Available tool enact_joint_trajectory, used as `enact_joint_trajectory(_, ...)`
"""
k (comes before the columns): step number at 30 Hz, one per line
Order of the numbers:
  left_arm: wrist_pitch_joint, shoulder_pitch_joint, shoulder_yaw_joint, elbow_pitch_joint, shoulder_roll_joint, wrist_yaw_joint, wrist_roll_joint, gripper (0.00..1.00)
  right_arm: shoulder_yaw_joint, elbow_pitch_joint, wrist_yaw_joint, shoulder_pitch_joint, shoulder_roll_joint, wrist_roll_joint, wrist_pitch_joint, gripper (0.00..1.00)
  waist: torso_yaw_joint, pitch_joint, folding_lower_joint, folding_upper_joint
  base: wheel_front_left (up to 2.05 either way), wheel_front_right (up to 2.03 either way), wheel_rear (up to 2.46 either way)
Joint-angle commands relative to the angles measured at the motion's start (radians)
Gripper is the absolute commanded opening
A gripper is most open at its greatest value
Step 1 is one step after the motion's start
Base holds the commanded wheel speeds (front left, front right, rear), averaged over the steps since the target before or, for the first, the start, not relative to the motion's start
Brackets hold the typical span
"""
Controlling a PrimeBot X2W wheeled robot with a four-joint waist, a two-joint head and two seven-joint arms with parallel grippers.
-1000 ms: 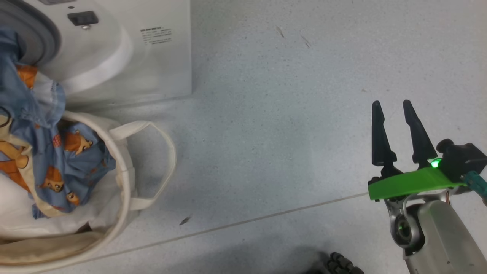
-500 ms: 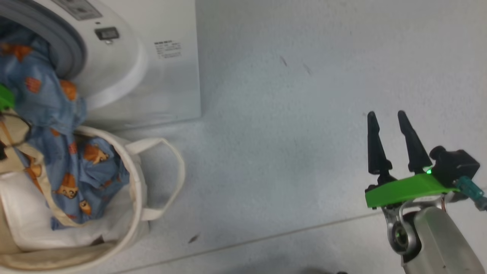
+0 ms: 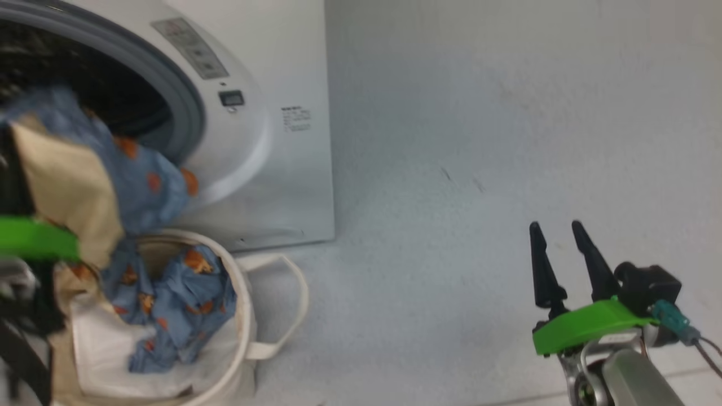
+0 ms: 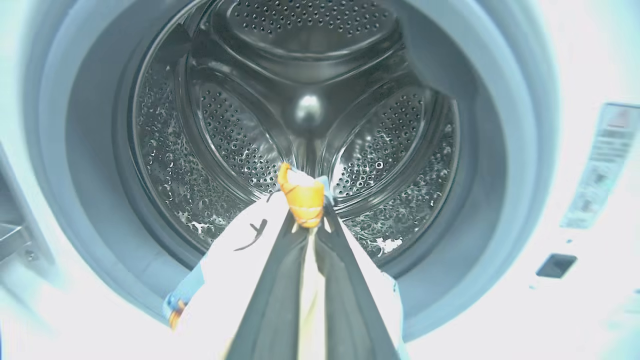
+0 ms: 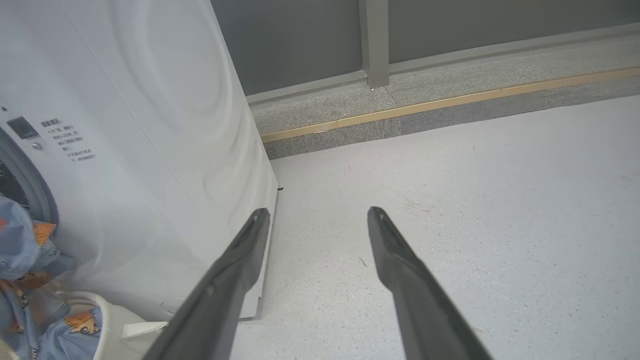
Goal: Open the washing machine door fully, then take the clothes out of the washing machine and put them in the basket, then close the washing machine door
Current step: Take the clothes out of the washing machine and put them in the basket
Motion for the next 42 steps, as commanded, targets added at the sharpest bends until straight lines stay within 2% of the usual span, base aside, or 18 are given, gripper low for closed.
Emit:
enact_joint_trajectory(1,-0.012,-0.019,0.045,-0.045,0.045,0.005,0.011,0.0,0.019,-0.025,0.004,0.005,-0.004,0.007,-0.012,1.0,0.029,-0.042,0.0,-0.0001,0.0,0.0,0.0)
enact_joint_trajectory(9,-0.012,0.188,0.129,-0.287,-0.059,0.009,0.078,0.0,0.018,-0.022,0.004,0.027,-0.002,0.008,-0.012,1.0,0.064,-0.073,0.0,-0.0001,0.0,0.0,0.0)
enact_joint_trajectory(14,-0.012,0.263,0.16,-0.287,-0.118,-0.001,0.077,0.0,0.018,-0.027,0.004,0.029,-0.006,0.007,-0.012,1.0,0.08,-0.07,0.0,-0.0001,0.0,0.0,0.0)
enact_joint_trajectory(21,-0.012,0.264,0.168,-0.122,-0.15,-0.023,0.099,0.0,0.02,-0.037,0.004,0.01,-0.019,0.006,-0.012,1.0,0.07,-0.048,0.0,-0.0001,0.0,0.0,0.0)
enact_joint_trajectory(33,-0.012,0.1,0.105,0.325,-0.165,-0.043,0.066,0.0,0.003,-0.076,0.004,-0.038,-0.049,-0.001,-0.012,1.0,0.017,0.086,0.0,-0.0001,0.0,0.0,0.0)
enact_joint_trajectory(39,-0.012,-0.003,0.038,0.548,-0.145,-0.044,0.027,0.0,-0.012,-0.104,0.004,-0.06,-0.06,-0.004,-0.012,1.0,-0.018,0.177,0.0,-0.0001,0.0,0.0,0.0)
enact_joint_trajectory(42,-0.011,-0.041,0.028,0.606,-0.136,-0.044,0.015,0.0,-0.017,-0.108,0.004,-0.063,-0.063,-0.005,-0.012,1.0,-0.026,0.201,0.0,-0.0001,0.0,0.0,0.0)
